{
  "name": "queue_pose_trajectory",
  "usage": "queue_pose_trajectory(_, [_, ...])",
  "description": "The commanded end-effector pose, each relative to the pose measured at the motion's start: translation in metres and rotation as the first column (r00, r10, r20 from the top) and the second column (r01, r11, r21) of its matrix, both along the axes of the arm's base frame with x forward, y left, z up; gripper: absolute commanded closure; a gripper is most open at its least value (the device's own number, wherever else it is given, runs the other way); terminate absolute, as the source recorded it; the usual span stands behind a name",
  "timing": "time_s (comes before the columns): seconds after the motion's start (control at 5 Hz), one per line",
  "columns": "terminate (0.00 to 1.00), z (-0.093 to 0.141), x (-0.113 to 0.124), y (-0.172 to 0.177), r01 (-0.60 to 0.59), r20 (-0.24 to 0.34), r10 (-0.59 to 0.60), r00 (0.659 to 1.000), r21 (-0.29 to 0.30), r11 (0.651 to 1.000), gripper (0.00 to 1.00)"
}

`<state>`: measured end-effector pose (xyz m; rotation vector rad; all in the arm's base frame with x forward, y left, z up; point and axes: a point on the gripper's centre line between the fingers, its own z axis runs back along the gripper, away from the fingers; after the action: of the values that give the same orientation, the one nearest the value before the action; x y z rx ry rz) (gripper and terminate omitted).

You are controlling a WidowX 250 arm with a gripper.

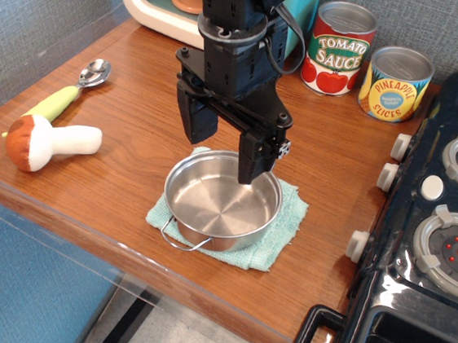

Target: Place the mushroom into the pot

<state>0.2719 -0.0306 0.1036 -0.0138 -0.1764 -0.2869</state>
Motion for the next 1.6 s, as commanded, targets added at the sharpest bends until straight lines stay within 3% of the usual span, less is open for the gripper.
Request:
queue_pose_trajectory(0.0, [0.00, 0.000, 0.000, 0.000, 0.000, 0.000, 0.000, 1.000, 0.000, 1.000, 0.00])
queue_pose_trajectory(0.4, [0.00, -0.003, -0.027, 0.061, -0.067, 0.029, 0.069, 0.997, -0.082, 0.994, 0.00])
queue_pose_trajectory(0.6, [0.00, -0.005, -0.042, 0.095, -0.098, 0.034, 0.100, 0.994, -0.050, 0.994, 0.00])
queue_pose_trajectory(0.8, [0.00, -0.004, -0.039, 0.123, -0.004, 0.003, 0.004, 1.000, 0.011, 1.000, 0.00])
queue_pose_trajectory(1.2, [0.00, -0.018, -0.019, 0.153, 0.183, -0.045, -0.181, 0.982, 0.033, 0.983, 0.00])
queue_pose_trajectory(1.4, [0.00, -0.021, -0.017, 0.171, 0.207, -0.063, -0.204, 0.977, 0.039, 0.978, 0.00])
